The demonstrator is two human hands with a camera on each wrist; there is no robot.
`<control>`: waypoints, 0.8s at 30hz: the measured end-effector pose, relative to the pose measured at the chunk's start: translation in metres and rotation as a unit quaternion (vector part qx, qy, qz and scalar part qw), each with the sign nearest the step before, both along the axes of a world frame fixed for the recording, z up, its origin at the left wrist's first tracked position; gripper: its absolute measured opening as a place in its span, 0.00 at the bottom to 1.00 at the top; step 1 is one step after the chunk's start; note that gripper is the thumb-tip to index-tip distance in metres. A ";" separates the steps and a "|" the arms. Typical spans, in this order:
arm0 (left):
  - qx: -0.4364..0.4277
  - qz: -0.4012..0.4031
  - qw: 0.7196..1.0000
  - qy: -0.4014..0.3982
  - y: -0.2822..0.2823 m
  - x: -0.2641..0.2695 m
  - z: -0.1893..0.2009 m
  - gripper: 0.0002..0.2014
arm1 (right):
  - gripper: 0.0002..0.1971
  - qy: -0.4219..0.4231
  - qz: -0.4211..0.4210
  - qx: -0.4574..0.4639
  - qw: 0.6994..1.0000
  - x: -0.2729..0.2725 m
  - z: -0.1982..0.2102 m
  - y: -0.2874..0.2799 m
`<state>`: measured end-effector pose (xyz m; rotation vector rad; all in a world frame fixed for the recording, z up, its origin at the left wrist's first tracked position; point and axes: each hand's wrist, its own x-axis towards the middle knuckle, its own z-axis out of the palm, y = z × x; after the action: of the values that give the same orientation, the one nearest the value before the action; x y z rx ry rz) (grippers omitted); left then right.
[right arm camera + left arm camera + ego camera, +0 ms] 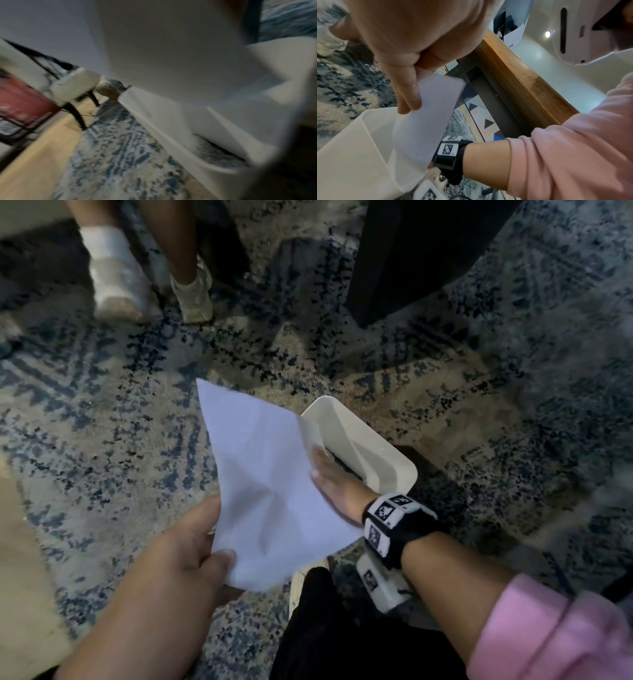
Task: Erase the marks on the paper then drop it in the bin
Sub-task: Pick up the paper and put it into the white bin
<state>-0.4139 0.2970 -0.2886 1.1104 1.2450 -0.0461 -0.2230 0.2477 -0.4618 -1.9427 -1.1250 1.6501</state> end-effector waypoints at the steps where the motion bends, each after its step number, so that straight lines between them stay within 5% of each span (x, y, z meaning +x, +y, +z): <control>1: 0.005 0.002 1.000 0.005 0.001 -0.002 0.001 0.34 | 0.27 -0.013 0.001 -0.058 0.998 0.008 -0.007 -0.005; 3: 0.020 -0.002 0.999 0.026 0.004 -0.007 -0.001 0.35 | 0.27 -0.073 0.009 -0.125 0.989 0.022 -0.012 -0.012; 6: 0.017 -0.004 0.999 0.031 0.005 -0.006 -0.007 0.32 | 0.28 -0.136 0.022 -0.061 0.989 0.023 0.012 -0.010; 10: 0.030 0.011 0.999 0.017 0.004 0.008 -0.014 0.25 | 0.30 -0.011 0.086 0.101 0.991 -0.028 0.073 -0.010; 14: 0.058 0.022 0.998 0.017 0.003 0.016 -0.019 0.23 | 0.30 0.072 0.095 0.107 0.987 -0.059 0.077 -0.038; 19: 0.018 0.064 0.998 0.005 0.006 0.012 -0.014 0.22 | 0.37 -0.005 -0.011 -0.069 0.998 -0.017 0.024 -0.069; 24: 0.030 0.060 0.998 0.013 0.001 0.017 -0.019 0.21 | 0.29 0.013 0.040 0.086 0.995 -0.038 0.067 -0.039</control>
<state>-0.3970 0.2981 -0.3079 1.0881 1.3414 0.0674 -0.2612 0.2088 -0.3945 -1.7848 -1.3032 1.5572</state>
